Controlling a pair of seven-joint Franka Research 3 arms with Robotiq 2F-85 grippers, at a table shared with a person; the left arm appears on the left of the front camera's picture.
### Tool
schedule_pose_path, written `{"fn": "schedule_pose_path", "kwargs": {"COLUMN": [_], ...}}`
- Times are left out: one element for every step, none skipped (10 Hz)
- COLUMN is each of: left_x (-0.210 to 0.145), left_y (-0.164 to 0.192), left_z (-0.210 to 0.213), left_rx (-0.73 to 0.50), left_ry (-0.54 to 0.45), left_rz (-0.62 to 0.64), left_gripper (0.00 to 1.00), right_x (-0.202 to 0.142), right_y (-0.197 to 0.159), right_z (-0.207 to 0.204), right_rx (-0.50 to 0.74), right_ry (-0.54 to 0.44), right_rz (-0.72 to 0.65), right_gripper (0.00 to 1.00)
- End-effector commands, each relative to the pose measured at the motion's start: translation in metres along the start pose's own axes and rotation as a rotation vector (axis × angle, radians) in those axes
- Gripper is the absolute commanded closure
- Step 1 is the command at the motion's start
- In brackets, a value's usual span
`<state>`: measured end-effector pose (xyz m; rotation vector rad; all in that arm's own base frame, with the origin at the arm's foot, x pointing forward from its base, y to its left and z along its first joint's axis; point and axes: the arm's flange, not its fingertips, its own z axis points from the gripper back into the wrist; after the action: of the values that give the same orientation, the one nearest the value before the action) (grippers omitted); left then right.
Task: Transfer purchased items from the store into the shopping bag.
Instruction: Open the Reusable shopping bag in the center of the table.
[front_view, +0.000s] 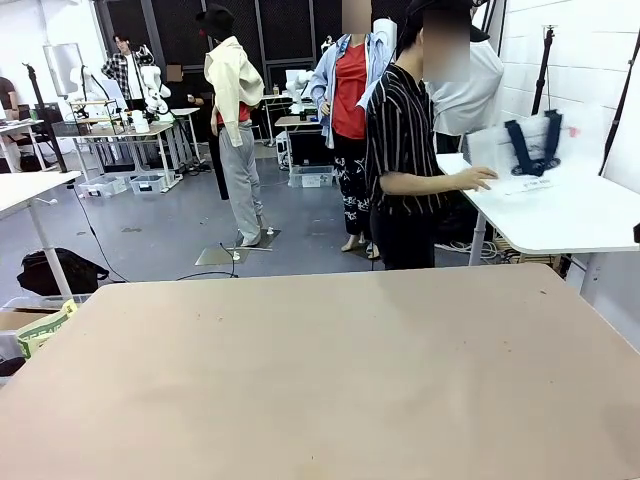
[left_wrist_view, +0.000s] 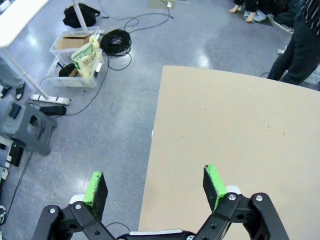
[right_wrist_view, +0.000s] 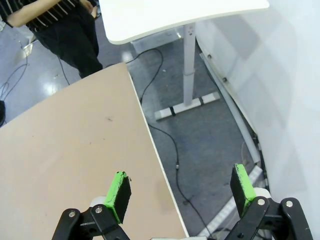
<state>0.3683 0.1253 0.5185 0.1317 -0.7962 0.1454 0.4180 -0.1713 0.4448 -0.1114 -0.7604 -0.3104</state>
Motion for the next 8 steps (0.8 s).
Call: {"fn": "schedule_pose_path", "kwargs": {"left_x": [-0.001,-0.001,-0.001,-0.001,-0.001,-0.001,-0.001,-0.001], "left_y": [-0.0011,-0.0011,-0.0011,-0.0011,-0.0011,-0.0011,-0.0011,-0.0011], "left_z": [-0.0001,-0.0001,-0.0001,-0.0001,-0.0001,-0.0001,-0.0001,-0.0001], "left_rx": [0.003,0.003,0.003,0.003,0.003,0.003,0.003,0.003], "left_ry": [0.008,0.008,0.008,0.008,0.008,0.008,0.008,0.008], "left_rz": [-0.012,-0.012,-0.012,-0.012,-0.012,-0.012,-0.012,-0.012], "left_gripper": [0.0,0.0,0.0,0.0,0.0,0.0,0.0,0.0], "right_x": [0.0009,0.0009,0.0009,0.0009,0.0009,0.0009,0.0009,0.0009], "right_y": [-0.0014,-0.0014,-0.0014,-0.0014,-0.0014,-0.0014,-0.0014,-0.0014], "right_z": [-0.001,-0.001,-0.001,-0.001,-0.001,-0.001,-0.001,-0.001], "right_rx": [-0.001,-0.001,-0.001,-0.001,-0.001,-0.001,-0.001,-0.001], "right_ry": [0.007,0.007,0.007,0.007,0.007,0.007,0.007,0.007], "right_rz": [0.001,0.001,0.001,0.001,0.001,0.001,0.001,0.001], "right_gripper": [0.0,0.0,0.0,0.0,0.0,0.0,0.0,0.0]}}
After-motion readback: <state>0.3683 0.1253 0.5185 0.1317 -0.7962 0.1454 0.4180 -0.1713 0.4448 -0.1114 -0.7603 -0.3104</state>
